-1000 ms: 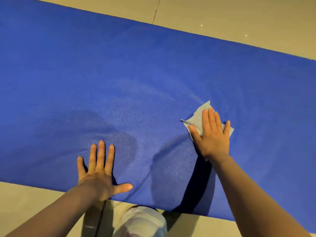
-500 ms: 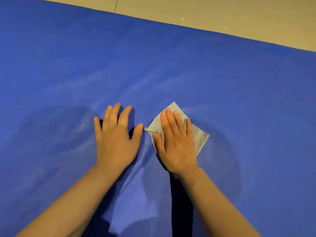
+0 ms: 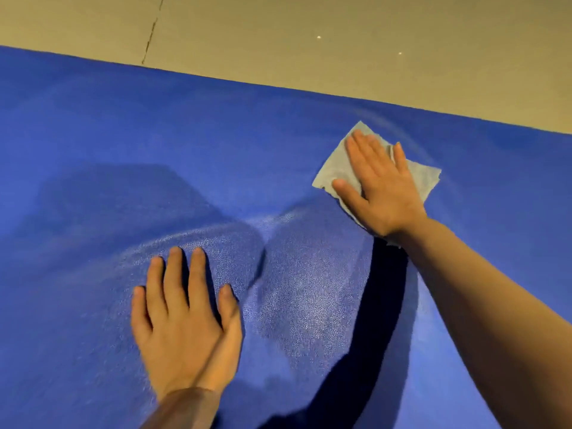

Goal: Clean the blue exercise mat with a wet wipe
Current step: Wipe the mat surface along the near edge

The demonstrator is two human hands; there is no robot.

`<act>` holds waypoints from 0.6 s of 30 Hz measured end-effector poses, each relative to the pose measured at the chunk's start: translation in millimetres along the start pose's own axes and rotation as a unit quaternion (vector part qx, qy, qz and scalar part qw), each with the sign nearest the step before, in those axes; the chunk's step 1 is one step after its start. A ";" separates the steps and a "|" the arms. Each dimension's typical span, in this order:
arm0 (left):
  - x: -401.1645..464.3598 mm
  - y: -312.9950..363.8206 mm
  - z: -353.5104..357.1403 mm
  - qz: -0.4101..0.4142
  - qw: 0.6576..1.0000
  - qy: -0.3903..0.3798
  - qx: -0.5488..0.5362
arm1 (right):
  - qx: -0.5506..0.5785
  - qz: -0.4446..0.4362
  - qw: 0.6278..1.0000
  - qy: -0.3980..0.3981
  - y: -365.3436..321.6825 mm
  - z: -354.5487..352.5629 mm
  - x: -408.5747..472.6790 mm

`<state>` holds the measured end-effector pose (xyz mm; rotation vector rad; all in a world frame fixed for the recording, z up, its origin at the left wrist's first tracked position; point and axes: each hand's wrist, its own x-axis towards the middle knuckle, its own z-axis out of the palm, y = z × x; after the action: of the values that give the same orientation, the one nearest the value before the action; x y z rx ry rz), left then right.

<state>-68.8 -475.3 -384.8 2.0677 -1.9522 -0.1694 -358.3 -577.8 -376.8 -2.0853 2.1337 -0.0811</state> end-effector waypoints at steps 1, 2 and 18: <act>0.3 -0.3 -0.2 0.003 1.000 0.005 0.001 | -0.006 0.027 1.000 0.003 14.2 -3.4 9.0; 0.9 0.2 0.6 0.006 1.000 0.009 0.005 | -0.008 0.067 0.998 0.008 27.6 -6.0 17.3; 4.9 -0.6 7.2 0.032 0.997 0.055 0.051 | 0.025 -0.057 0.997 -0.039 -189.4 21.4 109.3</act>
<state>-69.9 -481.0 -391.2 2.0280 -1.9949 0.0577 -169.8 -690.6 -377.9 -2.1446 1.9468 -0.0636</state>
